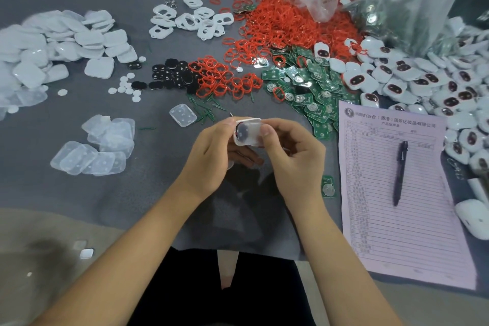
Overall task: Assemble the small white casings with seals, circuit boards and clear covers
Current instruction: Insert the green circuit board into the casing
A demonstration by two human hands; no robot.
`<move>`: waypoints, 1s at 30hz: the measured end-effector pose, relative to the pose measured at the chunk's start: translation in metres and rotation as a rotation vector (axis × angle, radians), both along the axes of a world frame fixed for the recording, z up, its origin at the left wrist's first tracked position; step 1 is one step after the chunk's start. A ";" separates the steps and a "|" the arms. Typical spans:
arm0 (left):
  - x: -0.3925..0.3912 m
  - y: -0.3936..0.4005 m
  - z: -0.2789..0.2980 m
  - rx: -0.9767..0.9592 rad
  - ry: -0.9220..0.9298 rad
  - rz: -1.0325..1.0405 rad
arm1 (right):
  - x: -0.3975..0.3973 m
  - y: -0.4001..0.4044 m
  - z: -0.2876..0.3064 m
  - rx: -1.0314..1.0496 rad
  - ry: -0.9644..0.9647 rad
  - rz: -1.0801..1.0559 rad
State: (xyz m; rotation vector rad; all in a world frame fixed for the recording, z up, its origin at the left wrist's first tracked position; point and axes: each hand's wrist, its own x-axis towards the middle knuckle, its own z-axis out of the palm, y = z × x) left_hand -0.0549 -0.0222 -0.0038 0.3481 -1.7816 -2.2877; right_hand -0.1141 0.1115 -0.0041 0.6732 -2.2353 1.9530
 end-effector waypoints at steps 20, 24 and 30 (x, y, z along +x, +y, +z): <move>0.001 -0.002 -0.005 -0.212 -0.021 0.044 | -0.001 -0.001 -0.003 0.039 0.032 0.004; 0.001 -0.003 -0.007 -0.220 -0.036 0.045 | 0.001 -0.002 -0.001 0.078 0.080 0.012; 0.000 -0.003 -0.006 -0.243 -0.017 0.040 | 0.001 -0.001 -0.004 0.089 0.130 0.026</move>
